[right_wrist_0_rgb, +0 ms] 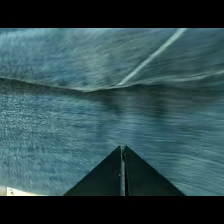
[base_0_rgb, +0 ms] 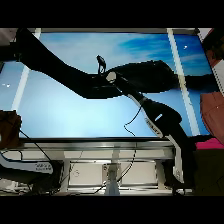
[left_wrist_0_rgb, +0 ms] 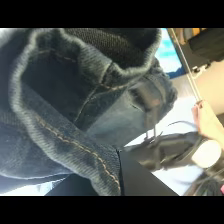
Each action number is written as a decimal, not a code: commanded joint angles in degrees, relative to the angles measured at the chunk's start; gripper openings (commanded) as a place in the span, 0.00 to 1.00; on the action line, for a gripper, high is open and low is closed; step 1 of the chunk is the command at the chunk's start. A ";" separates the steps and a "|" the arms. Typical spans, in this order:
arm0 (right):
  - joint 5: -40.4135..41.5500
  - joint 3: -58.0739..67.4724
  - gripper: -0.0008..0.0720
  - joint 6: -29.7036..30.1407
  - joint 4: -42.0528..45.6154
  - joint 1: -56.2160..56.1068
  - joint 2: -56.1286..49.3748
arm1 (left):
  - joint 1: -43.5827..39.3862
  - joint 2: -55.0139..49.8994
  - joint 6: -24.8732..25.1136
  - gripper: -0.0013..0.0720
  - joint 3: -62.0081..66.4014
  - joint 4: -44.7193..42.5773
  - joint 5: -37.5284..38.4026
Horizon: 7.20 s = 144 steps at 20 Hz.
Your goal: Fold the clothes and pants, and hang the long-sleeved shirts on hangers.
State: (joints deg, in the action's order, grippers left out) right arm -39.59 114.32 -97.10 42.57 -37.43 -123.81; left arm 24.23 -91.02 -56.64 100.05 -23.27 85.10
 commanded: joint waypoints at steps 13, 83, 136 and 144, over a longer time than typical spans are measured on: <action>-8.70 3.17 0.06 -0.96 -0.26 4.04 -2.45 | -12.37 -3.54 -0.17 0.08 -0.07 -1.57 -2.01; -33.90 2.86 0.06 11.13 19.34 31.34 20.79 | -26.18 -24.98 -9.55 0.98 -0.07 -30.71 -20.50; -25.29 0.90 0.05 3.63 23.89 10.88 4.46 | -33.46 1.09 -27.39 0.08 -0.07 -25.53 -21.42; -36.17 0.90 0.06 6.86 26.93 32.02 18.56 | -41.16 -0.72 -27.39 0.08 -0.07 -25.57 -36.61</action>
State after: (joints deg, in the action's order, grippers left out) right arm -71.72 115.15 -91.53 68.42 -12.05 -110.02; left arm -14.09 -90.65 -83.88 99.92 -48.73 55.24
